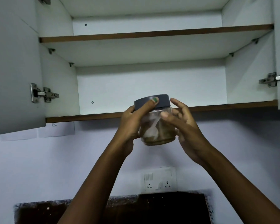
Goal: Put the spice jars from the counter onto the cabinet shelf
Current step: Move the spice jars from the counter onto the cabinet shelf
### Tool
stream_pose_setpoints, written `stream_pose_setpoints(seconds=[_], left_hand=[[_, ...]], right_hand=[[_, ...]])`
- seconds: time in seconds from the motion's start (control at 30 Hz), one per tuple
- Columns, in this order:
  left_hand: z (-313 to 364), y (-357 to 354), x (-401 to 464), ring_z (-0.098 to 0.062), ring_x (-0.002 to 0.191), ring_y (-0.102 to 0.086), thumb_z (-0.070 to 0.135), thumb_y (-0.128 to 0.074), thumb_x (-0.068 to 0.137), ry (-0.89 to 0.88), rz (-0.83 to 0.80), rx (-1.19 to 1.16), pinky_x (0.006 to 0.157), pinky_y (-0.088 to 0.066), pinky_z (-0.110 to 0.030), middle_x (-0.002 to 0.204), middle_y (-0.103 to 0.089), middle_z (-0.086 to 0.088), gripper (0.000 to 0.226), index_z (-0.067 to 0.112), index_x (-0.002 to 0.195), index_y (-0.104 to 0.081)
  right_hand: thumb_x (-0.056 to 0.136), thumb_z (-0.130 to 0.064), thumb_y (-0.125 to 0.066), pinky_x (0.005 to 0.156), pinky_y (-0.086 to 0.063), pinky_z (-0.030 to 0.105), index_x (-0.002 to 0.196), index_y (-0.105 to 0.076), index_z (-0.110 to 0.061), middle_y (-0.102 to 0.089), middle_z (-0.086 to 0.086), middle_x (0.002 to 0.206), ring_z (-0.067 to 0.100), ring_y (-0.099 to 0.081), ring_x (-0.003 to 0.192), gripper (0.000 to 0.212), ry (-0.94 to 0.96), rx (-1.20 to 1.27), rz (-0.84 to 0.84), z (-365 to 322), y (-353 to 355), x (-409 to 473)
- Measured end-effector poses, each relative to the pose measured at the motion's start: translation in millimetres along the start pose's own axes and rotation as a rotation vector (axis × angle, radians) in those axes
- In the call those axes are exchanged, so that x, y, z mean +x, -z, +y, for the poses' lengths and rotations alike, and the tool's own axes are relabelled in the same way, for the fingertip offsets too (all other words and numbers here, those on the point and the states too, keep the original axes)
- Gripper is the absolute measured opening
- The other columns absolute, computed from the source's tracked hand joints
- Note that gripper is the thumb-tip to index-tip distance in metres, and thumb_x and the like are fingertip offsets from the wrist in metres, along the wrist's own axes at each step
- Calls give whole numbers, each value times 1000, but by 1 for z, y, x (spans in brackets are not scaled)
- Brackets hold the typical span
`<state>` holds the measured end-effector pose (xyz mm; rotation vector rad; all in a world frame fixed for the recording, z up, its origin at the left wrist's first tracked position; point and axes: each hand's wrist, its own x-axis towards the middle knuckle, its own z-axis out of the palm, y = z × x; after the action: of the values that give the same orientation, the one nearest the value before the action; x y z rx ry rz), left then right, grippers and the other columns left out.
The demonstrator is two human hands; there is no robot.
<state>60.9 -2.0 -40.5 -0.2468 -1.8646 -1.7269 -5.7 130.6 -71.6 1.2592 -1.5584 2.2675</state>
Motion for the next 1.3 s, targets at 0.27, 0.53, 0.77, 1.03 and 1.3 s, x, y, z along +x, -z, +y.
stream_pose_setpoints(seconds=[0.27,0.53,0.77,1.03,1.3], left_hand=[[6,-12,9,-37,103,-66,63,-48,83,25,42,-140,87,-53,-41,109,-71,-17,60,15,115,-66],[11,-7,15,-31,103,-67,64,-42,85,-93,32,-99,92,-53,-45,110,-71,-13,62,15,118,-62],[4,-18,10,-19,102,-68,46,-63,83,-64,12,-116,85,-57,-37,117,-67,-3,53,21,128,-51],[8,-2,12,-25,99,-69,50,-51,90,-60,1,-141,76,-58,-35,114,-70,-10,48,17,124,-55],[5,6,14,-30,105,-66,50,-39,95,-82,37,-91,91,-53,-45,117,-67,-11,47,16,121,-57]], right_hand=[[80,-49,-56,96,-44,48,111,-67,-26,-65,11,120,27,-61,110,40,-243,393,-173,20,-11,-11],[66,-55,-65,85,-57,34,118,-59,-24,-69,4,111,18,-68,101,61,-8,144,43,10,-30,-7],[62,-28,-83,92,-52,36,135,-37,-20,-34,-7,124,14,-41,121,87,394,-423,473,15,-52,-3],[75,-37,-64,93,-49,17,136,-33,-41,-39,-11,137,1,-47,122,69,292,-218,112,12,-38,-10],[69,-39,-70,90,-53,22,142,-25,-40,-41,-12,141,1,-50,122,86,290,-222,59,13,-43,-7]])
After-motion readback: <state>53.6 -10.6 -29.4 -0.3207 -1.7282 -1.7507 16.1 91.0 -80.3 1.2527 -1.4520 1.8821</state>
